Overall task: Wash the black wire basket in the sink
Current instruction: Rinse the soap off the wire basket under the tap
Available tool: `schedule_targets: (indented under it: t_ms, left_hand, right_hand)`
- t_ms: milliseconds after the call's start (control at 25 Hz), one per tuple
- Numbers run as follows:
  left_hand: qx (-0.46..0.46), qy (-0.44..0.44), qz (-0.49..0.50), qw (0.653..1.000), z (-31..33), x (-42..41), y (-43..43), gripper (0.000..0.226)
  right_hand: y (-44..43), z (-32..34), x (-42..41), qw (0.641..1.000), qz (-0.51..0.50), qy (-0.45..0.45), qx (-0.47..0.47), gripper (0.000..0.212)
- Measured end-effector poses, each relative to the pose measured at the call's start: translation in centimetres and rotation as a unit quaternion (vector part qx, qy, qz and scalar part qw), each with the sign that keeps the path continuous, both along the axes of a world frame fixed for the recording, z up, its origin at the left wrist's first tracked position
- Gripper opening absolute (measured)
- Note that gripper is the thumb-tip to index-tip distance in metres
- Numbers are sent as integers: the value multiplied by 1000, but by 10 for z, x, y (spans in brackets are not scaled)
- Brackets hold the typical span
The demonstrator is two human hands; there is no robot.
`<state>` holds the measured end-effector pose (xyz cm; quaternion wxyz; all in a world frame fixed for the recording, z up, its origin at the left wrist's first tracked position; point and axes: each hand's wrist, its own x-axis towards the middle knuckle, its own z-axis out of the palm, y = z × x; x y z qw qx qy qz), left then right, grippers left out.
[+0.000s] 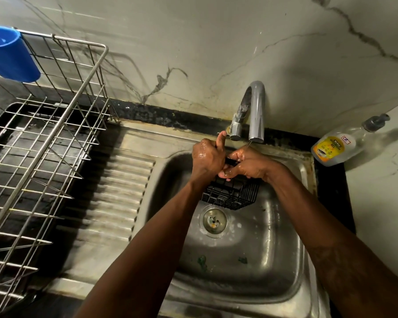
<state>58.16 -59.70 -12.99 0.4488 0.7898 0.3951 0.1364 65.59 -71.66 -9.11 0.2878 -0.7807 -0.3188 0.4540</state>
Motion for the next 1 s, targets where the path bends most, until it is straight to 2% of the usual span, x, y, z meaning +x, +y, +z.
schedule_targets:
  t_ms: [160,200,240,280,320,360,400,440,560,640,720,760,840,880,960,1000]
  left_hand:
    - [-17,-26,12,999,-1,-4,-3,68]
    - [-50,-43,29,997,1,-5,-3,66]
    - [-89,-63,52,993,0,-5,-1,64]
    - [-131,-77,74,986,-1,-6,1,60]
    - [-171,-85,98,977,0,-7,3,54]
    - [-206,-85,122,967,0,-11,5,47]
    - [-232,-85,133,960,1,-16,8,45]
    - [-250,-86,134,955,0,-21,11,49]
    - [-240,-90,128,958,-2,-35,22,55]
    - [-201,-117,118,965,0,-37,25,58]
    - [-165,-103,112,974,2,-37,29,61]
    - [-157,-90,113,977,4,-37,30,60]
    - [-157,-82,106,979,1,-37,32,61]
    - [-163,-85,102,978,-4,-36,31,62]
    - [-173,-92,90,977,-11,-33,26,62]
    - [-172,-101,76,977,-12,-32,24,63]
  right_hand:
    - [-1,1,4,999,32,-12,5,11]
    - [4,3,-1,999,11,-46,1,8]
    - [13,2,-11,991,-14,-131,-21,18]
    - [22,-1,-26,961,-29,-270,-58,29]
    - [31,-8,-46,908,-48,-408,-80,36]
    - [37,-15,-65,864,-67,-492,-77,39]
    - [39,-17,-79,841,-77,-532,-56,38]
    - [40,-17,-83,836,-71,-543,-38,34]
    - [47,-7,-67,874,50,-481,-39,48]
    - [52,-7,-52,887,59,-456,-43,55]
    - [48,-12,-35,883,-32,-466,-38,61]
    - [38,-17,-25,899,-83,-431,-14,64]
    - [11,-23,-18,946,-148,-270,99,63]
    - [-3,-25,-22,950,-158,-224,149,57]
    - [-22,-24,-37,939,-177,-212,202,46]
    - [-25,-26,-42,935,-195,-208,212,49]
